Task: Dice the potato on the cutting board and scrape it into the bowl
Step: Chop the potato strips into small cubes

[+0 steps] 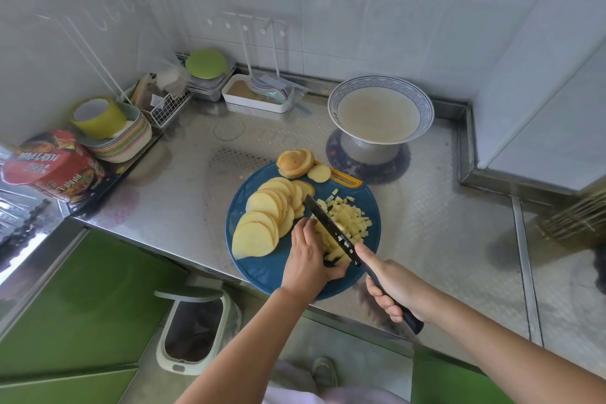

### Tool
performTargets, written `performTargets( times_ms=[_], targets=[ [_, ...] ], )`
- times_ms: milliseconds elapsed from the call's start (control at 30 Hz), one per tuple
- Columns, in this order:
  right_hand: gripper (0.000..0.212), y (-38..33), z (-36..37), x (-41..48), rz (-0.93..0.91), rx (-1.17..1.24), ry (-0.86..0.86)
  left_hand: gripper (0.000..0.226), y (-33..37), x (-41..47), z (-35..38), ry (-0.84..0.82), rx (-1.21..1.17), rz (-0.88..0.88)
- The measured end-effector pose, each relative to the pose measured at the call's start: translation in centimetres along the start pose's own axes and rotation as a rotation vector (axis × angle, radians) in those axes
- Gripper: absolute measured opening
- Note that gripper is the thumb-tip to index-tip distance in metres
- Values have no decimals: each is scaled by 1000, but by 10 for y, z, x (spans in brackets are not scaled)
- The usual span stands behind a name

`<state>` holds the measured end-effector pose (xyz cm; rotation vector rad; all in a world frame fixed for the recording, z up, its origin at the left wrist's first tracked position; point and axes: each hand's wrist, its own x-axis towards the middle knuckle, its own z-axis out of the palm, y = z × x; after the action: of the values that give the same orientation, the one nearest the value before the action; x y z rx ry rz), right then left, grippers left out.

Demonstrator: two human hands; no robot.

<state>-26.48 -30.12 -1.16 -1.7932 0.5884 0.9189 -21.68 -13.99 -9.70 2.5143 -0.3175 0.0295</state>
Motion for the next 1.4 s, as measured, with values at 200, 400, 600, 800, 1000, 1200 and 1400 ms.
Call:
performTargets(
  times_ms=[200, 400, 600, 800, 1000, 1200, 1400],
  targets=[
    [73, -5, 4, 2, 29, -86, 50, 100, -2, 1, 0, 16, 3, 14],
    [74, -16, 0, -3, 112, -78, 22, 89, -3, 1, 1, 112, 17, 68],
    [73, -26, -7, -8, 182, -63, -23, 89, -3, 1, 0, 115, 50, 52],
    [73, -33, -7, -9, 208, -101, -17, 91, -4, 0, 0, 66, 85, 27],
    [73, -33, -2, -10, 215, -114, 2, 95, -3, 0, 0, 24, 73, 1],
    [72, -34, 1, -9, 231, -99, 6, 96, -2, 0, 0, 34, 78, 0],
    [73, -36, 1, -8, 248, -100, -2, 96, -2, 0, -2, 29, 59, -1]
  ],
)
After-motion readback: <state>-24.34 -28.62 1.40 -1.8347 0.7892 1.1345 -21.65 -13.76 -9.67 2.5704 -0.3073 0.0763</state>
